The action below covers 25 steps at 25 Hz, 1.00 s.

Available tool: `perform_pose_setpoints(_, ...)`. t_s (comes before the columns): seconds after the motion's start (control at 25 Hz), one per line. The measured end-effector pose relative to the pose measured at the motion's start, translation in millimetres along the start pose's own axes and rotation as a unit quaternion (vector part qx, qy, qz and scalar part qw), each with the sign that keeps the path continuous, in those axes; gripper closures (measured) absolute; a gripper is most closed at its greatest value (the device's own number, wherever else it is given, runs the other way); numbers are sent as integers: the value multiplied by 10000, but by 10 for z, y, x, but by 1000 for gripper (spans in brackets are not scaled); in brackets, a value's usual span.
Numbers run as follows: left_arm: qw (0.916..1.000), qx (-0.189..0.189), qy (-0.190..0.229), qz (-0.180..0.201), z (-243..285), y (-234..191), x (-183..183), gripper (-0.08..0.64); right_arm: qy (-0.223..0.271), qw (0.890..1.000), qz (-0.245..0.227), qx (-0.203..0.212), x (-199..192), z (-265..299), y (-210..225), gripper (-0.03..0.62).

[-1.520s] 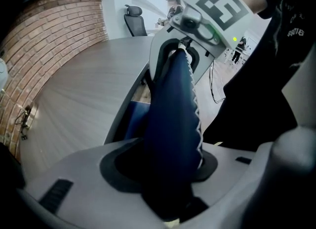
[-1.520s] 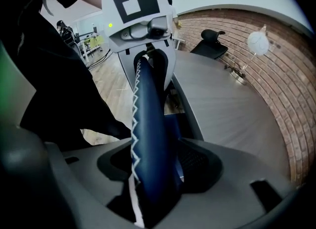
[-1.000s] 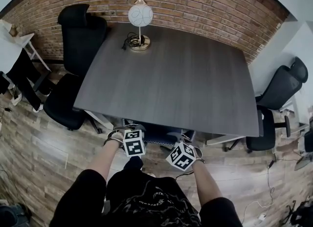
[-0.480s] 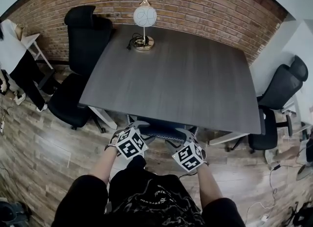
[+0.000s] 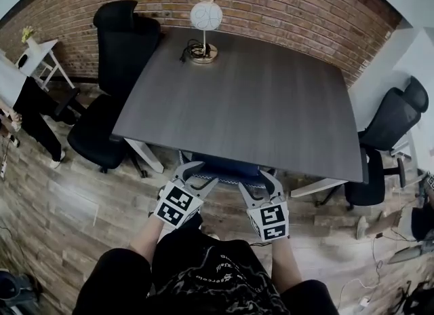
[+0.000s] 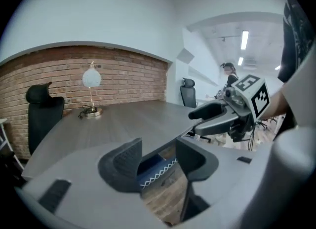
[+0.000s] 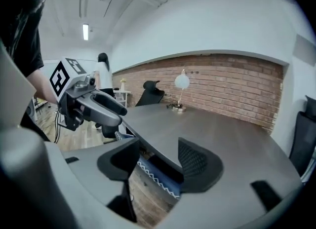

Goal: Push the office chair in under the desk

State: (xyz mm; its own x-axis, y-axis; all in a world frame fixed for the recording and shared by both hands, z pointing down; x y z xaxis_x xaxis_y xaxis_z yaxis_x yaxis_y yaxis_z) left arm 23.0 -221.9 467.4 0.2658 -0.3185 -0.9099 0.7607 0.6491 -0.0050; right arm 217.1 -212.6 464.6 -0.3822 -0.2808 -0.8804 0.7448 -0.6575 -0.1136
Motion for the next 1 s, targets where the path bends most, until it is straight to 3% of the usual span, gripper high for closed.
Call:
perform_pose_setpoints(0.2, 9959, 356, 760, -349, -219, 53, 175, 344, 456, 9982, -18, -377, 189, -208, 3, 353)
perform_pose_setpoints(0.56, 9830, 956, 1547, -260, -524, 158, 486, 344, 992, 9923, -105, -733, 473, -476, -33, 353)
perform_pose_setpoints(1.0, 9705, 1369, 1982, -105, -674, 185, 710, 344, 1379, 9862, -22, -916, 647, -605, 46, 353)
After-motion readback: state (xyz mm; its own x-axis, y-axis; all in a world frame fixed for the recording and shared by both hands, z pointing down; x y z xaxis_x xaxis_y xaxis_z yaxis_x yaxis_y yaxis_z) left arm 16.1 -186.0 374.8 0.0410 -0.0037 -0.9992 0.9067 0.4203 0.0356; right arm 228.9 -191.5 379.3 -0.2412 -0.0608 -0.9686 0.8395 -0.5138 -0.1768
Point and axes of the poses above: the fingertips, and each gripper's own axes: z forward along the fingers, y to its right, x out of its top, the point moved 8 cm from there along -z, backward along the fingers, and after that the axes turned 3 degrees about x, right-handed, at the moved point
